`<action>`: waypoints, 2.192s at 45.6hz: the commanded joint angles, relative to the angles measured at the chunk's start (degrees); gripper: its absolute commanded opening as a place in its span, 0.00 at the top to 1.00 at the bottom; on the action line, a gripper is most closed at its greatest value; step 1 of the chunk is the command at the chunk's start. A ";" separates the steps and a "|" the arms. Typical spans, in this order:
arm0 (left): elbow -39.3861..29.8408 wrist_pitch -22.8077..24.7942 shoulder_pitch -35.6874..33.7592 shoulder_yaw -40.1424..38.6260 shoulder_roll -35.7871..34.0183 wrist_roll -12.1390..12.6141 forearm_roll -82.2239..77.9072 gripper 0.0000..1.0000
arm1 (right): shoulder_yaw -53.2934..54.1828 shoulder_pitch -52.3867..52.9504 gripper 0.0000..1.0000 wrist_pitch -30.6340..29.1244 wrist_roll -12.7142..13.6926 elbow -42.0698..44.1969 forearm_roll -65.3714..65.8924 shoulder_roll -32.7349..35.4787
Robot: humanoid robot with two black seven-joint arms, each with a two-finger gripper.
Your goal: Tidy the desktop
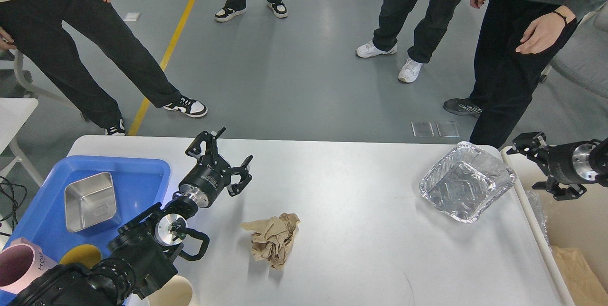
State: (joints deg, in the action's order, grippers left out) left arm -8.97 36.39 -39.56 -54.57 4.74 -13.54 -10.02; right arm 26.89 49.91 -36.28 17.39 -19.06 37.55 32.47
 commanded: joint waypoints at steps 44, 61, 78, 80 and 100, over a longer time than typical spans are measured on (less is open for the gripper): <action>0.01 -0.18 0.01 2.45 0.09 -0.70 0.00 0.04 | -0.26 -5.00 0.00 2.62 3.18 1.92 -15.84 0.40; 0.01 -0.09 0.09 2.45 0.09 -0.88 0.00 0.04 | -0.52 -5.43 0.00 2.44 2.47 1.04 -12.68 0.40; 0.01 -0.09 0.18 2.45 0.00 -0.88 0.00 0.04 | -0.61 -5.35 0.00 0.42 -2.53 -2.38 2.61 0.49; 0.01 -0.01 0.36 2.45 0.00 -0.88 0.00 0.04 | -0.61 -5.35 0.00 0.33 -3.67 -3.17 4.89 0.49; 0.01 0.08 1.06 2.37 -0.26 -0.88 0.09 0.04 | -3.41 -5.43 0.00 -0.20 -13.52 -5.20 19.93 0.23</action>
State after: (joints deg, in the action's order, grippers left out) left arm -8.96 36.39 -38.94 -52.12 4.59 -14.42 -10.02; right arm 25.66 44.46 -36.83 6.24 -24.32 54.84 32.89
